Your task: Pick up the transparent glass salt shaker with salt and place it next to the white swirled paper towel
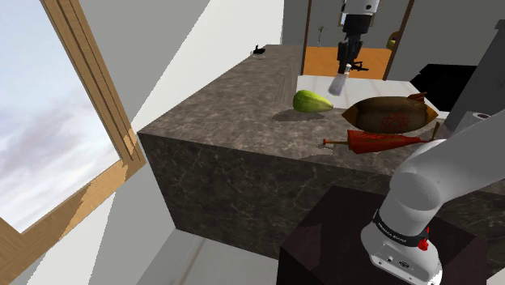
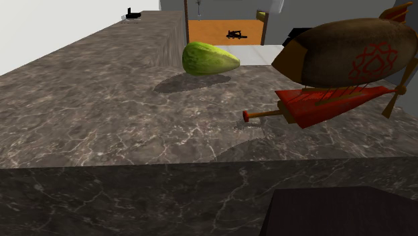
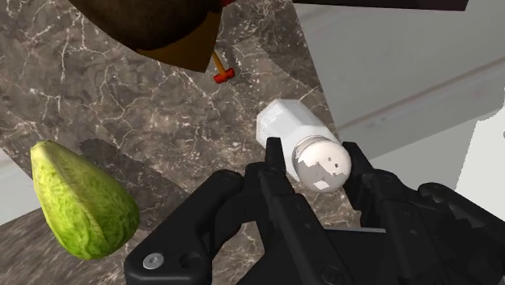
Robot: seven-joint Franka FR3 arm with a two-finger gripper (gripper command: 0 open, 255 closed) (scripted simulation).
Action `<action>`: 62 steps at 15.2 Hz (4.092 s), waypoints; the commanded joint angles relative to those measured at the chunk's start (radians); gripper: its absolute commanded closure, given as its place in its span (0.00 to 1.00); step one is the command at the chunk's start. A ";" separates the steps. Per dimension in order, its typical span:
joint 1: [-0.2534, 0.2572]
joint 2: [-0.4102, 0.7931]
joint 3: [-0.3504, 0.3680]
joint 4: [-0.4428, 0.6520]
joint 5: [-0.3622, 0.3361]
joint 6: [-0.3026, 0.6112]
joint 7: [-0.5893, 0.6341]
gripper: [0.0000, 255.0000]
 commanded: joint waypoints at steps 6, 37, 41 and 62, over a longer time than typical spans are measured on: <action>-0.060 -0.125 -0.093 -0.061 -0.086 -0.055 -0.132 1.00; -0.076 -0.156 -0.747 0.303 -0.482 -0.207 -0.875 1.00; 0.016 -0.116 -0.904 0.433 -0.510 -0.215 -0.983 1.00; -0.025 -0.207 -0.985 0.199 -0.596 -0.010 -0.966 1.00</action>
